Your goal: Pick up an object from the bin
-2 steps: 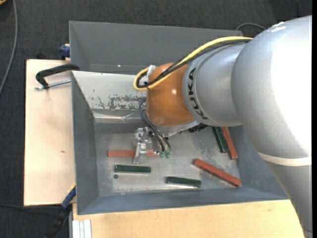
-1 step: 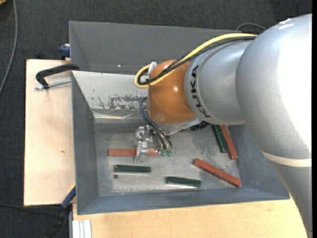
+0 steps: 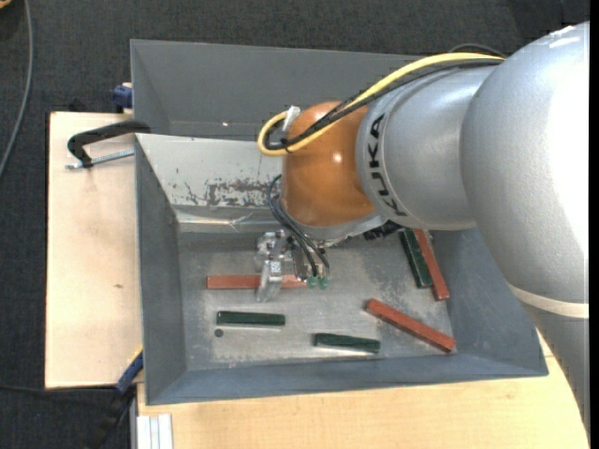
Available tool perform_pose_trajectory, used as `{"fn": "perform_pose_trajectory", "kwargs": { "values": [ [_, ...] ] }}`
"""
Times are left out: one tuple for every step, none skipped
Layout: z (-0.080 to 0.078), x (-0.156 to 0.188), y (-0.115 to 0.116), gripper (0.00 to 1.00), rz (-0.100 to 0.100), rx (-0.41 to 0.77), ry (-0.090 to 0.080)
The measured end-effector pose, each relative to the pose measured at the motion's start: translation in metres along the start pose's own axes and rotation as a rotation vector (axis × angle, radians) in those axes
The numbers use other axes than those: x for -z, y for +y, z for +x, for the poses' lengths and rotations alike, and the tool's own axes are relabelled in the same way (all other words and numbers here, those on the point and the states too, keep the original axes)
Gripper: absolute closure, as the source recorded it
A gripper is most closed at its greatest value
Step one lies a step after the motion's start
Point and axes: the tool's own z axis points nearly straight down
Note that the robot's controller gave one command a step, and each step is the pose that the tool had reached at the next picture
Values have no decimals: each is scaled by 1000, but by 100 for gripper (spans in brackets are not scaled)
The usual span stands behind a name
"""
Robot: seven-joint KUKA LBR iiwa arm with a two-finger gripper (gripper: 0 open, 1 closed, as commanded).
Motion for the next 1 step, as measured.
{"fn": "perform_pose_trajectory", "kwargs": {
  "values": [
    [-1, 18, 0, 100, -2, 0, -7]
  ]
}}
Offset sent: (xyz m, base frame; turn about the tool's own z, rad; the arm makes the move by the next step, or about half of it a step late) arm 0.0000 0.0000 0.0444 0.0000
